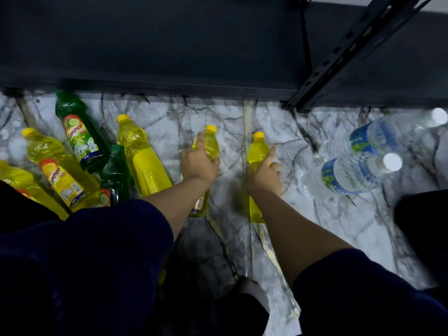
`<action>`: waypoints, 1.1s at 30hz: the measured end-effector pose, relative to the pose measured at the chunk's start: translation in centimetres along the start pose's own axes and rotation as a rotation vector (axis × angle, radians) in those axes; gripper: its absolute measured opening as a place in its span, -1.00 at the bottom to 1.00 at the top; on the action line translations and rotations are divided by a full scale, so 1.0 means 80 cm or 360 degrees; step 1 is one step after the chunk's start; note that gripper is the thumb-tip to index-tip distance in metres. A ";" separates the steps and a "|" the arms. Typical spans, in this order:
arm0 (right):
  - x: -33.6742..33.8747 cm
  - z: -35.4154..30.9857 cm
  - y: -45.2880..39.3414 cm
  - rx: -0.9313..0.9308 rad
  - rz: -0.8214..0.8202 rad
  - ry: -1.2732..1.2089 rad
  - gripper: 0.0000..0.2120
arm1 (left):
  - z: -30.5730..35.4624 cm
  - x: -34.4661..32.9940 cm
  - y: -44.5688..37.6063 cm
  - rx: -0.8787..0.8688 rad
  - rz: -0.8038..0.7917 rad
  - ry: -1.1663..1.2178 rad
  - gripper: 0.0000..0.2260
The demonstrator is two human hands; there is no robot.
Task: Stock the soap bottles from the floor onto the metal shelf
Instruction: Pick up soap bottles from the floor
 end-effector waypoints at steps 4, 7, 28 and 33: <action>0.005 -0.020 0.014 0.0121 0.0036 -0.0115 -0.14 | -0.006 0.001 -0.005 0.0051 -0.0062 -0.0019 -0.15; 0.025 -0.038 0.028 0.0270 0.0120 -0.0295 -0.16 | -0.007 0.012 -0.001 0.0037 -0.0124 0.0006 -0.17; 0.400 -0.319 0.212 0.1345 0.0874 -0.1044 -0.21 | 0.050 0.531 0.134 -0.0730 0.0912 0.1081 -0.21; 0.546 -0.392 0.273 0.1713 0.1103 -0.1159 -0.20 | 0.103 0.684 0.199 -0.1013 0.1168 0.1206 -0.20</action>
Point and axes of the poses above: each hand's wrist, its own y-axis away from the middle knuckle, its own x-axis out of the back of the hand, z = x × y, the point moved 8 cm from there along -y, towards the middle knuckle, and after that the axes turned 15 degrees about -y, right-handed, at the moved point
